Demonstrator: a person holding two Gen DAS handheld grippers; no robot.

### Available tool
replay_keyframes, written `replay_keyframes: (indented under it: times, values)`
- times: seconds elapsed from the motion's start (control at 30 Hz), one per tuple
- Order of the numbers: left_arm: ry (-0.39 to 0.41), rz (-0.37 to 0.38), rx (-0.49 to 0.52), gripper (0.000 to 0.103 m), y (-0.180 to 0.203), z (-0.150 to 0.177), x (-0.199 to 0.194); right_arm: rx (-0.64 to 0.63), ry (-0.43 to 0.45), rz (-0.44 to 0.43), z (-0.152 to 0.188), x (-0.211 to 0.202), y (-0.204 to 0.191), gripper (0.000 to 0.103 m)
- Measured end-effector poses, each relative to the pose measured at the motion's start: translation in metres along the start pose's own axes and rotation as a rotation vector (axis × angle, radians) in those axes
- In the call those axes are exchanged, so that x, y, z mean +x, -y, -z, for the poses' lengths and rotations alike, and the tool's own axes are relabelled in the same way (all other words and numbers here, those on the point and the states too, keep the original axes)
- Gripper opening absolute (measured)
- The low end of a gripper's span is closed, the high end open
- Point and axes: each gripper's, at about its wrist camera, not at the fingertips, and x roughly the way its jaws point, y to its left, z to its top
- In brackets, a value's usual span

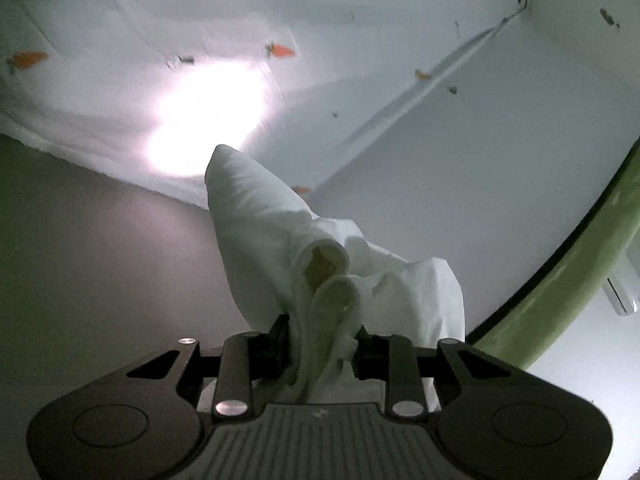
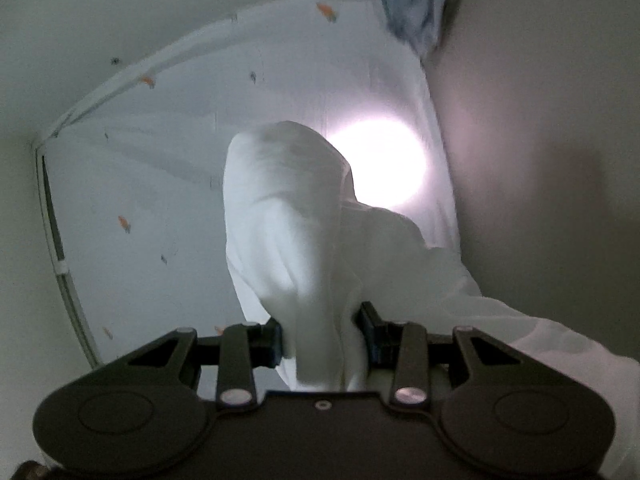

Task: Fold clothes

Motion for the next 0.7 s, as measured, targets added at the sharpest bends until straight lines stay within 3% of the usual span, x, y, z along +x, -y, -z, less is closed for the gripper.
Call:
replay_keyframes:
  times: [0.1, 0.3, 0.4, 0.57, 0.7]
  values:
    - [-0.005, -0.026, 0.016, 0.031, 0.017, 0.005, 0.034, 0.002, 0.01, 0.001, -0.03, -0.009, -0.001, 0.039]
    - [-0.005, -0.092, 0.059, 0.03, 0.057, 0.005, 0.13, 0.027, -0.036, -0.006, -0.134, -0.009, -0.008, 0.039]
    - [-0.023, -0.109, 0.136, 0.031, 0.084, 0.004, 0.188, 0.004, -0.064, -0.017, -0.188, -0.006, -0.019, 0.039]
    - [-0.025, -0.096, 0.111, 0.03, 0.101, -0.023, 0.28, 0.052, -0.065, -0.1, -0.278, 0.007, -0.025, 0.04]
    - [-0.052, -0.095, 0.221, 0.03, 0.127, -0.055, 0.346, 0.175, -0.014, -0.2, -0.316, 0.019, -0.013, 0.04]
